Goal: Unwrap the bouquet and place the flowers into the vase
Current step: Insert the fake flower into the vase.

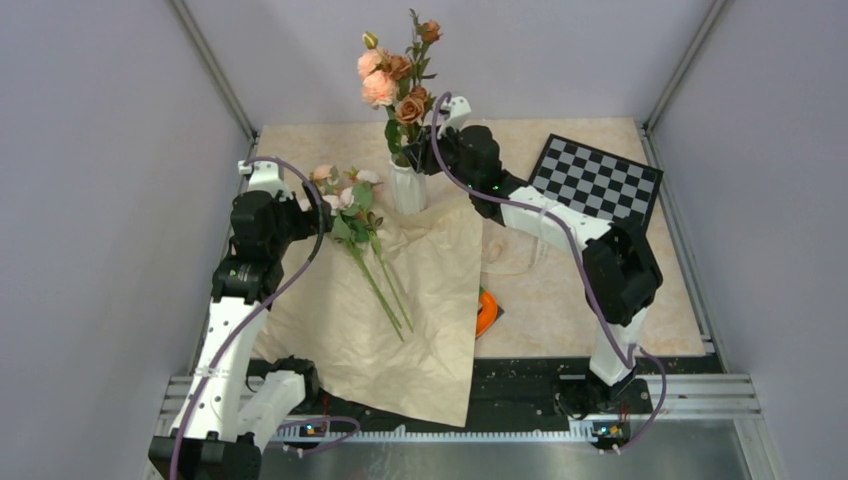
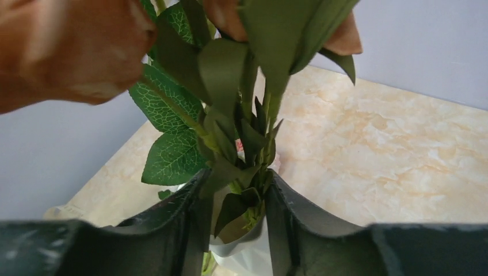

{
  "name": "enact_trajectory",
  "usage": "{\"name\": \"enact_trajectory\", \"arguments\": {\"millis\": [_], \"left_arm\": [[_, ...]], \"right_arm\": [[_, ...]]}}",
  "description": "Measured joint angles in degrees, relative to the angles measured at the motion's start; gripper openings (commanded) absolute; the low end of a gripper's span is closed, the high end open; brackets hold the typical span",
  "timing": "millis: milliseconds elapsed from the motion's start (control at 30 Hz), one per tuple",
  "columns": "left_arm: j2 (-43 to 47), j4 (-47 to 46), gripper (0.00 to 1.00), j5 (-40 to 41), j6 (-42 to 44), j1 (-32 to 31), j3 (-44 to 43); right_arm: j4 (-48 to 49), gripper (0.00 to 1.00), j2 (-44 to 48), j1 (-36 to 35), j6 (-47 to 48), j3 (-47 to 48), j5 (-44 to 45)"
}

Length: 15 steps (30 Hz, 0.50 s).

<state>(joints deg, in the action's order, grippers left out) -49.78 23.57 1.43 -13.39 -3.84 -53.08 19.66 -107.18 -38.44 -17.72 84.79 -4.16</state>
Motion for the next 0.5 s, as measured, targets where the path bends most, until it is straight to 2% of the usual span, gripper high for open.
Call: {"name": "enact_trajectory", "arguments": {"millis": [233, 500], "left_arm": [[0.0, 0.0, 0.99, -0.02, 0.0, 0.0, 0.07], [0.0, -0.02, 0.99, -0.04, 0.0, 0.0, 0.15]], "right_arm": [[-1.46, 0.56, 0.85, 0.0, 0.42, 0.0, 0.52], [-2.14, 0.56, 2.03, 0.0, 1.18, 0.02, 2.29]]}}
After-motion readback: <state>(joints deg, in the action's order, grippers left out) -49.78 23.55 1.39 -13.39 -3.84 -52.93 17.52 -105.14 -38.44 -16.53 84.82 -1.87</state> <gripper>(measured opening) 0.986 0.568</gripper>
